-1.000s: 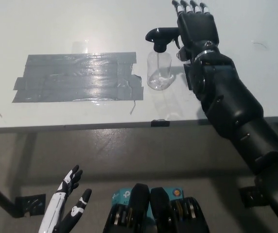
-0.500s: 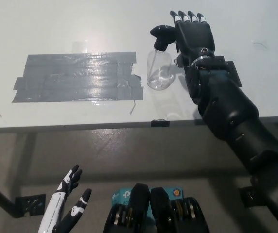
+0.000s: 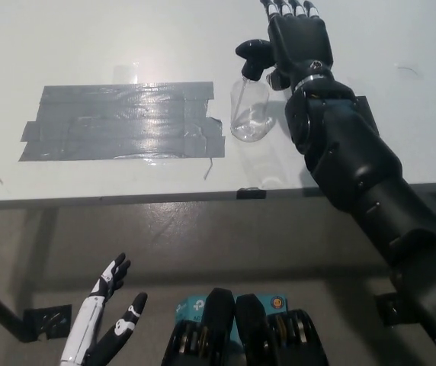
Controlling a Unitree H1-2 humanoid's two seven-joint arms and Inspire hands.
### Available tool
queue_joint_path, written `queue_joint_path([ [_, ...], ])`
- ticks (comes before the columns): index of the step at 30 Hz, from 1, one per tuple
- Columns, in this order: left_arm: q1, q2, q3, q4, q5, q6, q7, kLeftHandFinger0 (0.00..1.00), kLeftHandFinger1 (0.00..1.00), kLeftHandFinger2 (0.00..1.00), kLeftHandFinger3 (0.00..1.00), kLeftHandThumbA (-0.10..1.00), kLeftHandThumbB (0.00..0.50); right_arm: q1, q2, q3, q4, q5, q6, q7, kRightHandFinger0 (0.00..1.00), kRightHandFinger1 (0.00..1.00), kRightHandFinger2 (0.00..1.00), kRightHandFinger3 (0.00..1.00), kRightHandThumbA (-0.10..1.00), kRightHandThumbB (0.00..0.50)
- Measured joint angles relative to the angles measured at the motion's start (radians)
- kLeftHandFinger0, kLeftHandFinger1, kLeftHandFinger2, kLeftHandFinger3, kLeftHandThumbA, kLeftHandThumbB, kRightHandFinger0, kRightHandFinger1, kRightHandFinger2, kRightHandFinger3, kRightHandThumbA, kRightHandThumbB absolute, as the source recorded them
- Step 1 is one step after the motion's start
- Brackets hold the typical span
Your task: The robot grabs the black lid of the spray bottle on the desk and places it on the black area of the desk
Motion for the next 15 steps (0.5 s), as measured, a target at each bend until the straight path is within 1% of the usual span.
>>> queue_joint_path([
  [3,-0.005,0.001,0.000,0.000,0.005,0.000,0.000,1.00,1.00,1.00,1.00,0.75,0.008,-0.006,0.000,0.000,-0.002,0.000,0.001,-0.006,1.00,1.00,1.00,1.00,0.91,0.422],
  [4,-0.006,0.001,0.000,0.000,0.006,0.000,0.000,1.00,1.00,1.00,1.00,0.74,0.007,-0.008,0.000,0.000,-0.002,0.001,0.000,-0.010,1.00,1.00,1.00,1.00,0.88,0.419],
  [5,-0.007,0.001,0.000,0.000,0.007,0.000,0.000,1.00,1.00,1.00,1.00,0.73,0.009,-0.010,0.000,0.000,-0.001,0.001,0.000,-0.014,1.00,1.00,1.00,1.00,0.81,0.418],
  [6,-0.007,0.001,0.000,0.000,0.007,0.000,0.000,1.00,1.00,1.00,1.00,0.73,0.014,-0.015,0.001,0.000,0.003,0.002,0.000,-0.020,1.00,1.00,1.00,1.00,0.75,0.401],
  [7,-0.007,0.001,0.000,0.000,0.008,0.000,0.000,1.00,1.00,1.00,1.00,0.74,0.014,-0.022,0.002,0.000,0.013,0.004,-0.001,-0.026,1.00,1.00,1.00,1.00,0.62,0.354],
  [8,-0.007,0.001,0.000,0.000,0.008,0.000,0.000,1.00,1.00,1.00,1.00,0.74,0.015,-0.030,0.004,0.000,0.029,0.006,-0.002,-0.032,1.00,1.00,1.00,1.00,0.45,0.295],
  [9,-0.007,0.001,0.000,0.000,0.009,0.000,0.000,1.00,1.00,1.00,1.00,0.74,0.016,-0.039,0.007,-0.001,0.054,0.012,-0.005,-0.037,0.91,0.90,0.94,1.00,0.38,0.294],
  [10,-0.006,0.001,0.000,-0.001,0.009,0.000,0.000,1.00,1.00,1.00,1.00,0.74,0.018,-0.050,0.012,-0.007,0.083,0.022,-0.008,-0.038,0.34,0.31,0.49,0.91,0.09,0.277],
  [11,-0.006,0.001,0.000,-0.002,0.009,0.000,0.000,1.00,1.00,1.00,1.00,0.74,0.011,-0.057,0.015,-0.014,0.111,0.032,-0.012,-0.039,0.09,0.12,0.29,0.75,-0.06,0.280],
  [12,-0.005,0.001,0.000,-0.002,0.009,0.000,0.000,1.00,1.00,1.00,1.00,0.73,0.014,-0.062,0.017,-0.021,0.137,0.042,-0.019,-0.044,0.00,0.00,0.13,0.55,-0.10,0.279],
  [13,-0.004,0.001,0.000,-0.002,0.009,0.000,0.000,1.00,1.00,1.00,1.00,0.73,0.020,-0.066,0.019,-0.030,0.175,0.054,-0.033,-0.059,0.00,0.00,0.09,0.49,-0.10,0.283],
  [14,-0.005,0.001,0.000,-0.002,0.009,-0.001,0.000,1.00,1.00,1.00,1.00,0.73,0.020,-0.067,0.019,-0.037,0.206,0.064,-0.046,-0.071,0.00,0.00,0.10,0.45,-0.10,0.279],
  [15,-0.005,0.002,0.000,-0.002,0.009,-0.001,0.000,1.00,1.00,1.00,1.00,0.73,0.015,-0.065,0.019,-0.044,0.238,0.075,-0.062,-0.089,0.00,0.00,0.15,0.37,-0.10,0.265],
])
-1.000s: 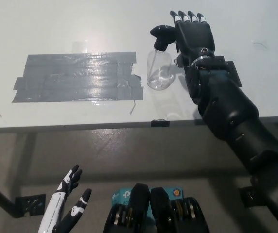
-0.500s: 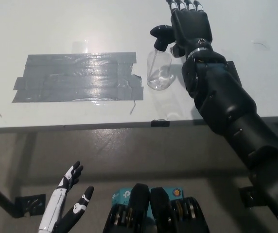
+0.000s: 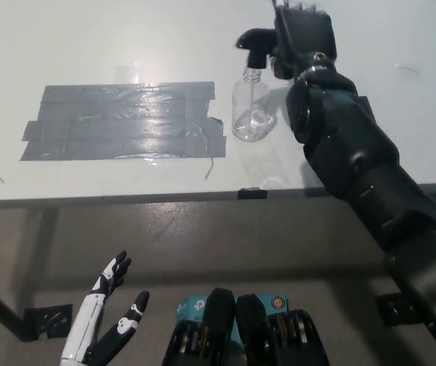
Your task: The robot grabs the black lid of the spray bottle on the desk and places it on the black area of the desk
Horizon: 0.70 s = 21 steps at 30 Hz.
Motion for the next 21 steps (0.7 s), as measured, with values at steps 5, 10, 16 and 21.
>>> queue_joint_path([
  [5,-0.001,0.004,0.000,0.000,0.000,-0.001,0.000,0.97,1.00,1.00,1.00,0.71,0.015,0.008,0.000,-0.020,0.081,0.039,-0.073,-0.087,0.00,0.15,0.63,0.16,-0.10,0.192],
  [10,-0.001,0.007,-0.001,-0.001,0.001,-0.001,-0.002,0.93,1.00,1.00,1.00,0.71,0.020,0.007,-0.001,-0.021,0.107,0.062,-0.127,-0.159,0.00,0.27,0.75,0.53,-0.10,0.164],
  [16,-0.002,0.009,-0.002,-0.001,0.009,-0.006,-0.002,0.91,0.99,1.00,1.00,0.70,0.024,0.003,-0.013,-0.028,0.103,0.091,-0.166,-0.222,0.00,0.43,0.84,1.00,-0.10,0.097],
  [21,-0.005,0.010,-0.003,-0.001,0.013,-0.006,-0.003,0.90,0.98,1.00,1.00,0.68,0.022,-0.008,-0.026,-0.059,0.051,0.118,-0.182,-0.256,0.00,0.46,0.84,1.00,-0.10,0.074],
])
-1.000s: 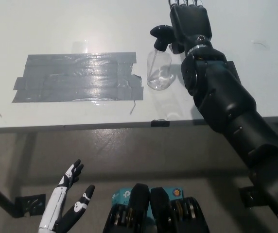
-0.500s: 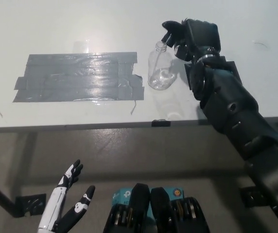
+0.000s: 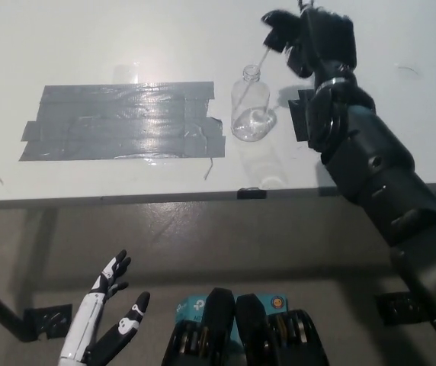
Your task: The robot grabs the black lid of the spray bottle on the desk and places it on the black area of the desk
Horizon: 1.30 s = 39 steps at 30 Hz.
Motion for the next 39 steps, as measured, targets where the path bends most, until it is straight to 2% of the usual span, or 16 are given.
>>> queue_joint_path([
  [4,-0.003,0.000,-0.001,0.002,0.002,-0.001,0.000,0.89,0.97,1.00,1.00,0.68,0.027,-0.023,-0.014,-0.009,-0.057,0.011,-0.003,-0.010,0.00,0.35,0.77,0.75,-0.10,0.127],
  [9,-0.008,0.000,-0.001,0.003,0.004,-0.002,0.000,0.87,0.96,1.00,1.00,0.68,0.030,-0.046,-0.040,-0.013,-0.154,0.014,-0.001,-0.016,0.00,0.36,0.83,0.87,-0.10,0.173],
  [11,-0.009,0.000,-0.001,0.004,0.004,-0.003,0.000,0.87,0.96,1.00,1.00,0.68,0.035,-0.051,-0.050,-0.021,-0.192,0.019,0.000,-0.016,0.00,0.32,0.75,0.64,-0.10,0.201],
  [14,-0.009,0.000,-0.001,0.004,0.004,-0.003,0.000,0.87,0.96,1.00,1.00,0.69,0.039,-0.055,-0.066,-0.030,-0.221,0.025,0.006,-0.014,0.00,0.27,0.71,0.49,-0.10,0.204],
  [19,-0.011,0.000,-0.001,0.004,0.004,-0.003,0.000,0.86,0.95,1.00,1.00,0.68,0.028,-0.055,-0.097,-0.058,-0.243,0.041,0.014,-0.015,0.00,0.30,0.79,0.76,-0.10,0.187],
  [20,-0.011,0.000,-0.001,0.004,0.004,-0.003,0.000,0.86,0.95,1.00,1.00,0.68,0.028,-0.055,-0.103,-0.062,-0.243,0.043,0.016,-0.015,0.00,0.27,0.70,0.69,-0.10,0.201],
  [21,-0.010,0.000,-0.001,0.004,0.004,-0.003,0.000,0.86,0.95,1.00,1.00,0.68,0.029,-0.055,-0.110,-0.067,-0.241,0.046,0.017,-0.015,0.00,0.14,0.47,0.50,-0.10,0.236],
  [22,-0.010,0.000,0.000,0.004,0.004,-0.003,0.000,0.86,0.95,1.00,1.00,0.68,0.030,-0.055,-0.114,-0.069,-0.230,0.047,0.016,-0.017,0.00,0.09,0.40,0.41,-0.10,0.238],
  [24,-0.010,0.000,0.000,0.005,0.004,-0.005,0.000,0.86,0.95,1.00,1.00,0.69,0.032,-0.054,-0.122,-0.073,-0.196,0.052,0.016,-0.019,0.00,0.00,0.24,0.37,-0.10,0.203],
  [26,-0.008,0.000,0.002,0.005,0.004,-0.006,0.000,0.85,0.95,1.00,1.00,0.69,0.031,-0.041,-0.126,-0.078,-0.171,0.060,0.015,-0.019,0.00,0.00,0.24,0.31,-0.10,0.191],
  [27,-0.007,0.000,0.002,0.005,0.004,-0.006,0.000,0.85,0.95,1.00,1.00,0.69,0.029,-0.030,-0.127,-0.079,-0.157,0.065,0.014,-0.021,0.00,0.02,0.29,0.26,-0.10,0.181],
  [28,-0.007,0.000,0.002,0.005,0.004,-0.007,0.000,0.85,0.94,1.00,1.00,0.69,0.024,-0.024,-0.127,-0.081,-0.143,0.068,0.014,-0.022,0.00,0.07,0.45,0.19,-0.10,0.175],
  [29,-0.007,0.000,0.003,0.005,0.005,-0.007,0.000,0.85,0.94,1.00,1.00,0.68,0.016,-0.011,-0.127,-0.081,-0.115,0.074,0.013,-0.023,0.00,0.13,0.57,0.24,-0.10,0.166],
  [31,-0.005,0.000,0.004,0.005,0.007,-0.007,0.000,0.85,0.94,1.00,1.00,0.68,0.022,0.010,-0.127,-0.081,-0.071,0.082,0.009,-0.025,0.00,0.22,0.67,0.36,-0.10,0.171],
  [33,-0.004,0.000,0.005,0.005,0.009,-0.008,0.001,0.85,0.93,1.00,1.00,0.68,0.024,0.030,-0.127,-0.081,-0.018,0.089,0.006,-0.025,0.00,0.26,0.68,0.55,-0.10,0.167],
  [39,0.000,0.000,0.010,0.008,0.012,-0.011,0.002,0.85,0.93,1.00,1.00,0.67,0.027,0.076,-0.128,-0.079,0.103,0.110,-0.001,-0.025,0.00,0.20,0.59,0.62,-0.10,0.164],
])
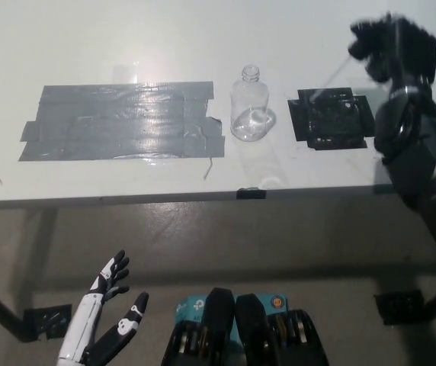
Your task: The robot grabs the black lid of the spray bottle on the desk and places it on the black area of the desk
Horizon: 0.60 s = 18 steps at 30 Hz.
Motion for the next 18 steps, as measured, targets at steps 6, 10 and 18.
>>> queue_joint_path([
  [6,0.000,0.000,0.006,0.002,0.000,-0.003,0.000,0.84,0.92,1.00,1.00,0.67,0.026,0.005,0.000,0.011,0.045,0.024,-0.001,0.033,0.71,0.95,1.00,1.00,0.44,0.256],
  [10,0.004,0.000,0.006,0.002,0.000,-0.006,0.001,0.83,0.93,1.00,1.00,0.67,0.027,0.006,0.000,0.016,0.059,0.046,-0.001,0.118,1.00,1.00,1.00,1.00,0.64,0.376],
  [18,0.008,0.000,0.009,0.004,0.000,-0.012,0.002,0.83,0.92,1.00,1.00,0.49,0.004,0.004,-0.009,0.066,0.062,0.061,0.002,0.277,1.00,1.00,1.00,1.00,0.69,0.484],
])
